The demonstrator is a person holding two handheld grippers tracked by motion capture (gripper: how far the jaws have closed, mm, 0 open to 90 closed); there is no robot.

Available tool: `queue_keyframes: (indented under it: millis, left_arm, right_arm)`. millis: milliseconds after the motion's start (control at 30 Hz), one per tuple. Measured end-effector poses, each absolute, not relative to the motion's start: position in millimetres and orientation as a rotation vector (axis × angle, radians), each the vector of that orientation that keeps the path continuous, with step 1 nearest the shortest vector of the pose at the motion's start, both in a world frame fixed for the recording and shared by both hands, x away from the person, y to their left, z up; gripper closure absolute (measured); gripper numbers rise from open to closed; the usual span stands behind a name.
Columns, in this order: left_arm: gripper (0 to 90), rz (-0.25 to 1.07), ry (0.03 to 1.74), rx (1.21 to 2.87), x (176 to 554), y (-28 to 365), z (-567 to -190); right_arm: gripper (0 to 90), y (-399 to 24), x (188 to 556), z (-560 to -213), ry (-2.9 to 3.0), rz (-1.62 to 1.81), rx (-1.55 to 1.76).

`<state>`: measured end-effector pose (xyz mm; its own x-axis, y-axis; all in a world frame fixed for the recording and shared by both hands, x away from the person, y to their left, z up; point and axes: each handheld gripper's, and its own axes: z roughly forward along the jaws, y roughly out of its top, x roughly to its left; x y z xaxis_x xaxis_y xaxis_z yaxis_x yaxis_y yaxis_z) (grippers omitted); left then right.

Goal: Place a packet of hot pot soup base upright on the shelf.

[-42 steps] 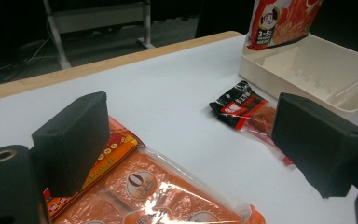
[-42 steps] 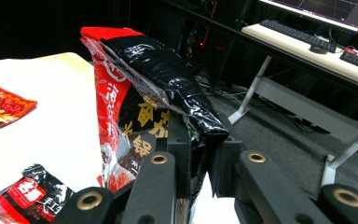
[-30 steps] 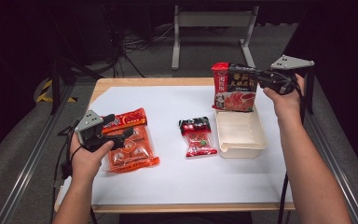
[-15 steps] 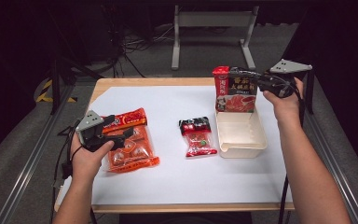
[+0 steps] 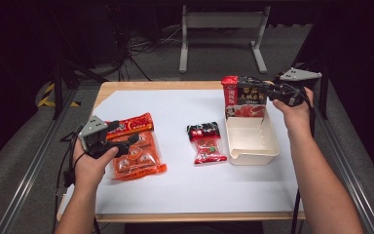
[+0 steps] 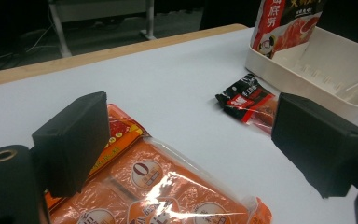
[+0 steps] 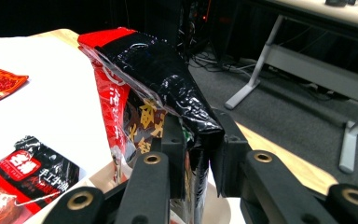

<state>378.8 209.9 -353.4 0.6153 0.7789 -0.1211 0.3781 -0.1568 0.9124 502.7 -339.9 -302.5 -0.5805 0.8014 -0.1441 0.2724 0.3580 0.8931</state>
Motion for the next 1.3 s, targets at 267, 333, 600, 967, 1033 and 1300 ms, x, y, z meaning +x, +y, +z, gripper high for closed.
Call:
queue_keyframes:
  millis: [267, 333, 600, 967, 1033, 1300]
  left_arm:
    - [12.9, 0.458, 0.951, 1.772, 379.7, 208.2, -355.1]
    - [12.9, 0.458, 0.953, 1.774, 379.8, 208.4, -355.2]
    - [13.0, 0.459, 0.962, 1.771, 380.4, 209.8, -355.9]
    - [14.5, 0.445, 0.987, 1.784, 382.4, 210.7, -357.0]
    - [14.1, 0.448, 0.979, 1.786, 382.9, 211.2, -356.8]
    - [11.5, 0.474, 0.978, 1.761, 385.6, 212.7, -356.0]
  right_arm:
    - [75.8, -344.2, 500.1, -306.3, 2.042, 1.185, 0.966]
    - [76.2, -345.4, 499.5, -307.5, 2.037, 1.182, 0.981]
    - [77.1, -355.1, 498.7, -313.8, 2.02, 1.18, 1.061]
    - [58.8, -355.0, 492.8, -312.2, 1.992, 1.156, 1.074]
    - [54.9, -356.1, 486.8, -309.6, 1.97, 1.157, 1.077]
    - [42.9, -360.2, 461.9, -304.1, 1.925, 1.19, 1.156]
